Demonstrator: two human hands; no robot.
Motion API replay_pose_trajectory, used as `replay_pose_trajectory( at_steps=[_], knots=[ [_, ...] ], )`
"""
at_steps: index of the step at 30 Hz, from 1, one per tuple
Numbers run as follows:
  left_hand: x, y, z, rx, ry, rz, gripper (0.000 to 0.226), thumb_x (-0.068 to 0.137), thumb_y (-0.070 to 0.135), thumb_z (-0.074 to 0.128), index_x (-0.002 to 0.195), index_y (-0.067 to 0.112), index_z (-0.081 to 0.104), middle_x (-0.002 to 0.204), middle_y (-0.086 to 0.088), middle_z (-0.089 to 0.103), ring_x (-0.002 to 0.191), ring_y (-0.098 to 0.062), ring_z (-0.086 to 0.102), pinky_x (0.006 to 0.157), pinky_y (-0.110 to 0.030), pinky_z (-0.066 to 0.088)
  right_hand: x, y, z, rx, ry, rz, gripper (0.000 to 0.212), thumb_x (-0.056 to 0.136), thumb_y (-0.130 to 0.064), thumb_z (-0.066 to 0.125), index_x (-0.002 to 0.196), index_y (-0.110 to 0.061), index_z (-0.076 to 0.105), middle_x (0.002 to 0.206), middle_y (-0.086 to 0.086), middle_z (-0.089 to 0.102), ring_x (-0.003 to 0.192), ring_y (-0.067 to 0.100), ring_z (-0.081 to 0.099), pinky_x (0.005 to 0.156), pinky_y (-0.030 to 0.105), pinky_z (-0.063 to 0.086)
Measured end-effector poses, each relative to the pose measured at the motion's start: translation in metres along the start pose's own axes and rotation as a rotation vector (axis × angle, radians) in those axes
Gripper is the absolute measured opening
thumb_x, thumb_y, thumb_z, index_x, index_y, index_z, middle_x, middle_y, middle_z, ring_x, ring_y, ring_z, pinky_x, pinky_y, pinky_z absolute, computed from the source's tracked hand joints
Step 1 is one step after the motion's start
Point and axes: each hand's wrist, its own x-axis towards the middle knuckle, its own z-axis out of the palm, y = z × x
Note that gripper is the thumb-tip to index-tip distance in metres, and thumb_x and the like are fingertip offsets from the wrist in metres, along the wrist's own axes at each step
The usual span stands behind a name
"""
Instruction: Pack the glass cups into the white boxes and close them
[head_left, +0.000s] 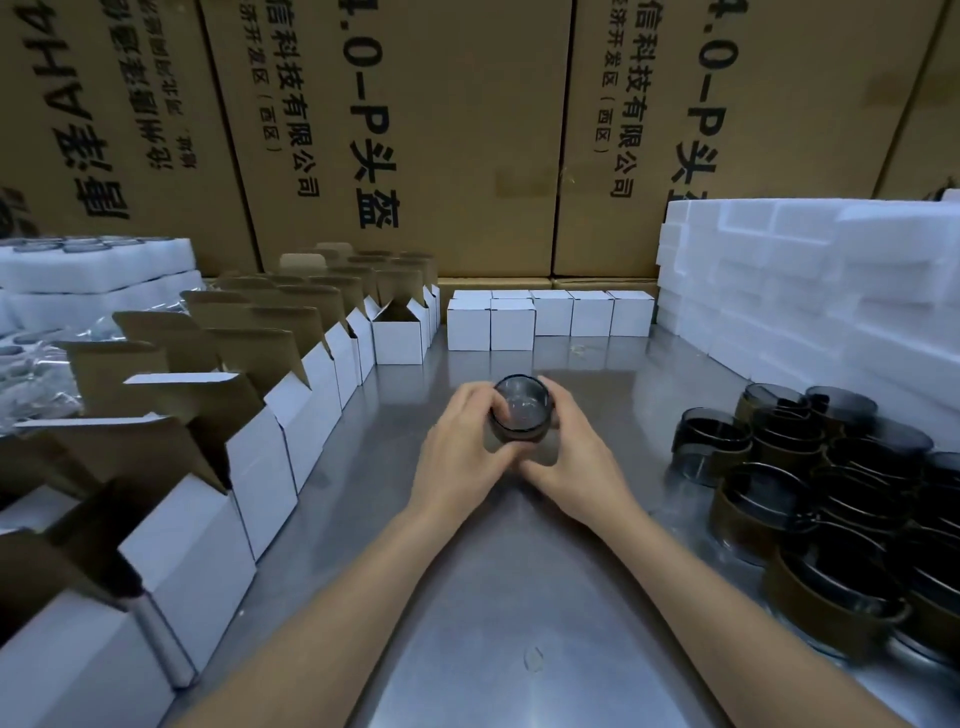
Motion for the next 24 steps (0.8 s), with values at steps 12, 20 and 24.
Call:
replay_pose_trajectory(
  at_steps=[12,20,24],
  knots=[
    [0.0018,0.0019,0.0065,-0.068,-0.101,0.136,0.076,0.075,0.048,0.075,0.14,0.03,0.041,0.133,0.023,0.046,0.124,0.004,0.043,0.098,-0.014,0.039,-0.0004,-0.0015,-0.0052,0.092,0.261,-0.145,0.079,0.06,0.003,0.054,0.121,-0.044,0.036,0.114,-0.027,0.052,0.105,0.01,0.056,0.083,0.032,0.047],
    [0.0042,0.0003,0.0057,-0.128,-0.094,0.07,0.067,0.075,0.057,0.069,0.133,0.03,0.05,0.119,0.015,0.057,0.102,-0.002,0.057,0.091,-0.024,0.047,-0.0001,-0.004,-0.0063,0.132,0.201,-0.102,0.066,0.064,-0.02,0.062,0.12,-0.047,0.037,0.113,-0.019,0.058,0.106,0.013,0.057,0.09,0.041,0.049],
    [0.0075,-0.0008,0.004,-0.376,-0.074,-0.179,0.061,0.081,0.073,0.049,0.132,0.039,0.049,0.104,0.011,0.065,0.085,-0.008,0.064,0.073,-0.027,0.055,-0.0026,-0.0095,-0.0032,0.135,0.179,-0.112,0.073,0.063,-0.061,0.064,0.128,-0.046,0.035,0.114,-0.02,0.056,0.108,0.005,0.055,0.09,0.031,0.048]
  ],
)
